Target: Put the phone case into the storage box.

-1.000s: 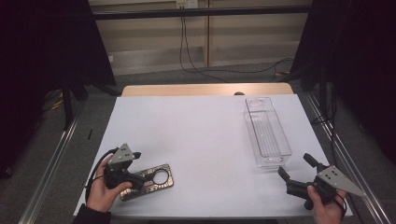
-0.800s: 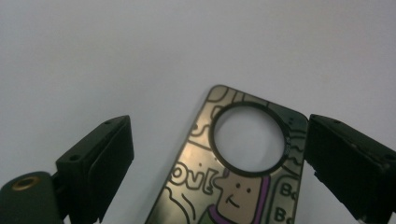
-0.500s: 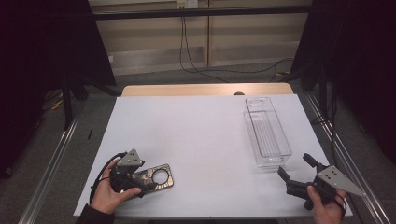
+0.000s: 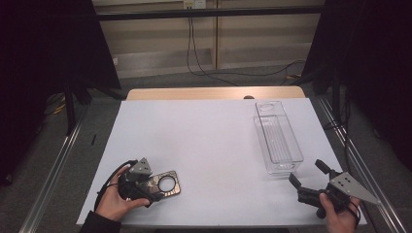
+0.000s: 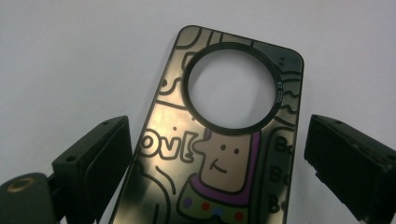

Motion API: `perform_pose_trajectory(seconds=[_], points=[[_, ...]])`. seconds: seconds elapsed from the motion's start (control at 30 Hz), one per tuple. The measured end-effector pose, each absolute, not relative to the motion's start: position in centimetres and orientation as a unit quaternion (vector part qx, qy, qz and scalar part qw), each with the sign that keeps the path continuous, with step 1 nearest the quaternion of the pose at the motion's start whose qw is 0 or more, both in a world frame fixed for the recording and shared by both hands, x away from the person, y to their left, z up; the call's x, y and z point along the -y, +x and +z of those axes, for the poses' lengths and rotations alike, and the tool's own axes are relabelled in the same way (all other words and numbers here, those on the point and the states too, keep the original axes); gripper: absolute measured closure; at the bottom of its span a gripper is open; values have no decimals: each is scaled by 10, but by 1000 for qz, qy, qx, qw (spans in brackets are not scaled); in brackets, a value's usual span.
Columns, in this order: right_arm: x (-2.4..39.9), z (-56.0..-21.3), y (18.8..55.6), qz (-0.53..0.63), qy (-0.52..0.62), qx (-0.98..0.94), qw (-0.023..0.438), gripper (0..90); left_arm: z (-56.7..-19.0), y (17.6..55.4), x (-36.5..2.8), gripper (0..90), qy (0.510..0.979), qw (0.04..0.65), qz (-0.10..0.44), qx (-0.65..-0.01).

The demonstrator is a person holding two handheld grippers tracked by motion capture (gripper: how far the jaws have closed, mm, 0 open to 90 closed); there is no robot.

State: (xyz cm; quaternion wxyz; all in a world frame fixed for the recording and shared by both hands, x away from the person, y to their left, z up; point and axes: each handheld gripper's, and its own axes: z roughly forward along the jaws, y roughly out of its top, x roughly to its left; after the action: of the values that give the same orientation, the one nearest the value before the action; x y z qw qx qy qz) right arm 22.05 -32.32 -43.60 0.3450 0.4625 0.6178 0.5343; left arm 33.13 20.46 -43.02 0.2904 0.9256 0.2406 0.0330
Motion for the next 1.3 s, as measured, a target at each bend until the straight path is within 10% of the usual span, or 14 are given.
perform_pose_trajectory(seconds=[1.3], points=[[322, -436, 221, 534, 461, -619, 345, 0, -442, 331, -201, 74, 945, 254, 28, -205]])
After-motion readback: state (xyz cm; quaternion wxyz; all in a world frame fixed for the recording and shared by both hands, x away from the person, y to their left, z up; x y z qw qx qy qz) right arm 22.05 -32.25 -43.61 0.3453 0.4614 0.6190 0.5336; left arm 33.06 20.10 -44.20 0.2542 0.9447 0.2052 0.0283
